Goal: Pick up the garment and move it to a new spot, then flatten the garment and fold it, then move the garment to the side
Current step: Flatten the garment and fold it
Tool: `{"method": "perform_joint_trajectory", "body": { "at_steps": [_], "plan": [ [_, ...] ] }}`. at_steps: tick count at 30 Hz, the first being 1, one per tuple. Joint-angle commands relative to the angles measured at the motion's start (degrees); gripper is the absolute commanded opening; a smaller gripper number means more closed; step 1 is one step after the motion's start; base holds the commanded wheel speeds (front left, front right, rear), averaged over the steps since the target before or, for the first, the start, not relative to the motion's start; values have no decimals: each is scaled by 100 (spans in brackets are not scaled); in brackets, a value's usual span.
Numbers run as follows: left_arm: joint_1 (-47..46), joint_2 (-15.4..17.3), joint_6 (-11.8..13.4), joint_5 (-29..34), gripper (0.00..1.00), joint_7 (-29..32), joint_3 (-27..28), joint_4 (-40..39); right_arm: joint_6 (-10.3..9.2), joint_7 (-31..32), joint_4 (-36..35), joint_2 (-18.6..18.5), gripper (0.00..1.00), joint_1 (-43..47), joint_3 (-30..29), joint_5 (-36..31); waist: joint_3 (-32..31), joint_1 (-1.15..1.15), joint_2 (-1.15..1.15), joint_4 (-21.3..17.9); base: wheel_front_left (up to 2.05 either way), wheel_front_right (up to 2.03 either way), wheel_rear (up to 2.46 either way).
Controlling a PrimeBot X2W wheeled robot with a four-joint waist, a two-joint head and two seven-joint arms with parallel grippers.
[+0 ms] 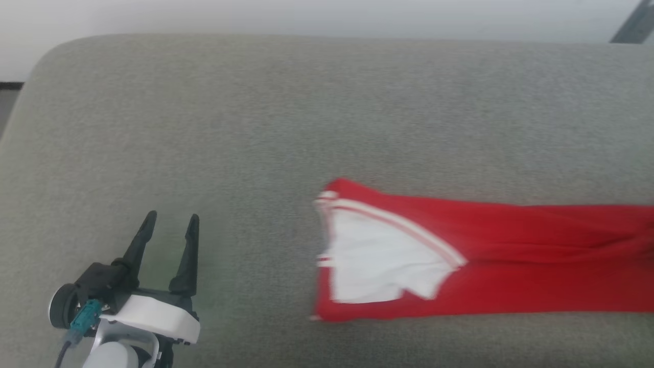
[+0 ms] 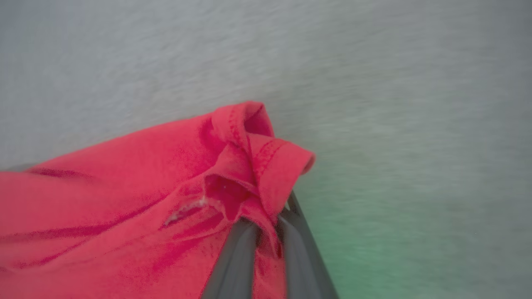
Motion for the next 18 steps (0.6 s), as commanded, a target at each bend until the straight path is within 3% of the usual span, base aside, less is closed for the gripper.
{"method": "perform_joint_trajectory", "body": {
  "at_steps": [1, 6, 11, 18],
  "plan": [
    [40, 55, -8, -1, 100, -25, 4, -61, -10, -117, 131, -146, 0, -38, -185, -82, -10, 0, 0, -120, 0, 0, 0],
    [61, 78, -8, 36, 100, -24, 0, -165, -12, -361, 556, -571, 0, -143, -776, -236, -51, 0, 0, -270, 0, 0, 0],
    [91, 85, -8, -35, 100, -25, -22, -200, -8, -365, 658, -662, 0, -177, -979, -445, -120, 0, 0, -332, 0, 0, 0],
    [193, 25, -8, -25, 100, -25, -65, -146, -8, 14, -382, -421, 0, 238, -624, -471, -321, 0, 0, -352, 0, 0, 0]
  ]
}}
